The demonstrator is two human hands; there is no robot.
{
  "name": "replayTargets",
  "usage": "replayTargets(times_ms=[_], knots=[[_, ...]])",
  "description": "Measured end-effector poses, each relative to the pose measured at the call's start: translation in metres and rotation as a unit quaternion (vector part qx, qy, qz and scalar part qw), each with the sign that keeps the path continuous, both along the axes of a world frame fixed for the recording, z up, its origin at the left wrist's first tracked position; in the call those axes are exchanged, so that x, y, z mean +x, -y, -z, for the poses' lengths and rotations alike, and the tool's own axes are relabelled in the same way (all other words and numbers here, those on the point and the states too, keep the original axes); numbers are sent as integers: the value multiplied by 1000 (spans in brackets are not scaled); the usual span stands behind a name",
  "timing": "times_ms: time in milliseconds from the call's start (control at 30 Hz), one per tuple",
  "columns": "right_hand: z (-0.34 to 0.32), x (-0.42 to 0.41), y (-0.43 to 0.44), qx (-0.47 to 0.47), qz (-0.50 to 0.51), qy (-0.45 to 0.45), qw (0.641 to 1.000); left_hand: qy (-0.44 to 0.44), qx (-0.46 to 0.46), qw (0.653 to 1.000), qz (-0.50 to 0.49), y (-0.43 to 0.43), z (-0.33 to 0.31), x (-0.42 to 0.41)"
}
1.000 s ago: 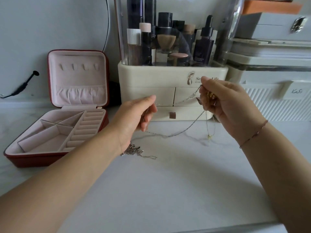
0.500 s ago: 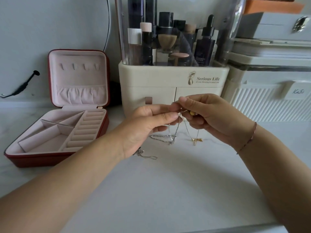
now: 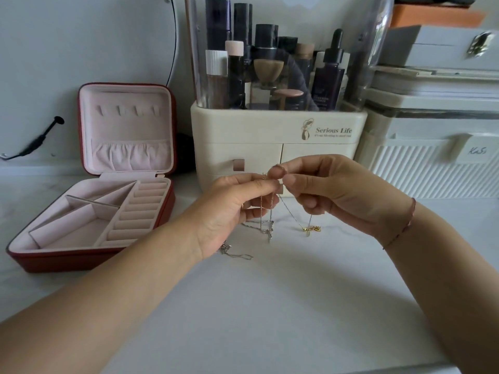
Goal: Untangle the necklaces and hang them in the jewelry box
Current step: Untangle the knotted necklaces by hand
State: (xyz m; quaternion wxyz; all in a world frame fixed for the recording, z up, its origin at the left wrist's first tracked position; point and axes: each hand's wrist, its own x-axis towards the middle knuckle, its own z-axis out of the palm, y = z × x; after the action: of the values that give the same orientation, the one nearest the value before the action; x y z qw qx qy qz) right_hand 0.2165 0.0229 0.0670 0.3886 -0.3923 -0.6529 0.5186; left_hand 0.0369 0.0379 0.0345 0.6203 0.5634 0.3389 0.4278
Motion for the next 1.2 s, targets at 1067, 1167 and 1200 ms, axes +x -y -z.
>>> replayTargets(times_ms=[1067,1167,1200], knots=[[-8,22,-8,-28,224,-310,924,125,-36,991,-39,-16,-4,-15],[-7,21,-8,18,262,-254,931,165,-57,984,-39,-18,-5,-18],[-7,20,-7,42,279,-227,932,176,-60,982,-36,-18,-6,-18]])
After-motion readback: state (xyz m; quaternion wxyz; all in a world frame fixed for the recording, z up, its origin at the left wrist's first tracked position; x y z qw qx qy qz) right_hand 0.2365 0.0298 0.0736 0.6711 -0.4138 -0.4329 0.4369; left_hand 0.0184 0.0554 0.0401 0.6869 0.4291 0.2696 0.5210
